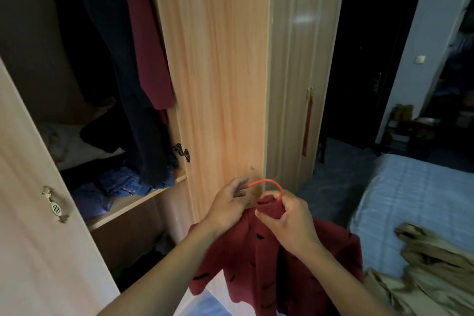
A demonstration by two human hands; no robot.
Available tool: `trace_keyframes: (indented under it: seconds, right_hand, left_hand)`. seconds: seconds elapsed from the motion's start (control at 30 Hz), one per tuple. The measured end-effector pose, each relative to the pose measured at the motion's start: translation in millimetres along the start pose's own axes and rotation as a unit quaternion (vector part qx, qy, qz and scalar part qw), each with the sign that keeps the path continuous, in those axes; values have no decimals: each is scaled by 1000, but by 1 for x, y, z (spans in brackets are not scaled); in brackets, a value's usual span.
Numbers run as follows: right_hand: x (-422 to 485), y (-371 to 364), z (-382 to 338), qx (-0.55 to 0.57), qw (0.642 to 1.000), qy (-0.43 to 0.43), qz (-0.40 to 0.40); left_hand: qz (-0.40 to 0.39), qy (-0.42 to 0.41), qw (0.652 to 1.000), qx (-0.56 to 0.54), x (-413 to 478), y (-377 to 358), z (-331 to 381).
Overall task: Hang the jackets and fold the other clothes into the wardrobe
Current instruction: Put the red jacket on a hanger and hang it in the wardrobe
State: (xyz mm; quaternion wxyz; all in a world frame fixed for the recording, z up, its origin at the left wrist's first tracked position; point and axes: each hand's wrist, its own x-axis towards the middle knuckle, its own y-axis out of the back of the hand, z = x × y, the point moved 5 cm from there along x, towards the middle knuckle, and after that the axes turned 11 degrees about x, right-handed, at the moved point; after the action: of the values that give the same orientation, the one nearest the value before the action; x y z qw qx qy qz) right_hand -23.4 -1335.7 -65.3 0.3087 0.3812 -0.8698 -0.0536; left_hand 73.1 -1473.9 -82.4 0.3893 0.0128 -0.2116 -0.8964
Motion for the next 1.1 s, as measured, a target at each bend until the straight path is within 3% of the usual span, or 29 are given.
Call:
trace_keyframes:
  seconds: [0.07,0.27,0.5,0.9,1.1]
  right_hand:
    - [-1,4,-3,3,1000,9,7]
    - [-4,2,-12,50,999,4,2]
    - [-16,-26,-27,99,993,12,-67]
    - [-42,-123,-62,155,952,57,-256]
    - [-29,-185,-97,144,929,82,-331]
  left_hand:
    - [21,-46,999,16,-19,9,9]
    - [-32,-181,970,162,-67,10,32]
    - [152,-207,935,244,-108,11,35]
    - [328,-51,905,265,-176,83,-15]
    - [388,-29,880,274,-198,143,-32]
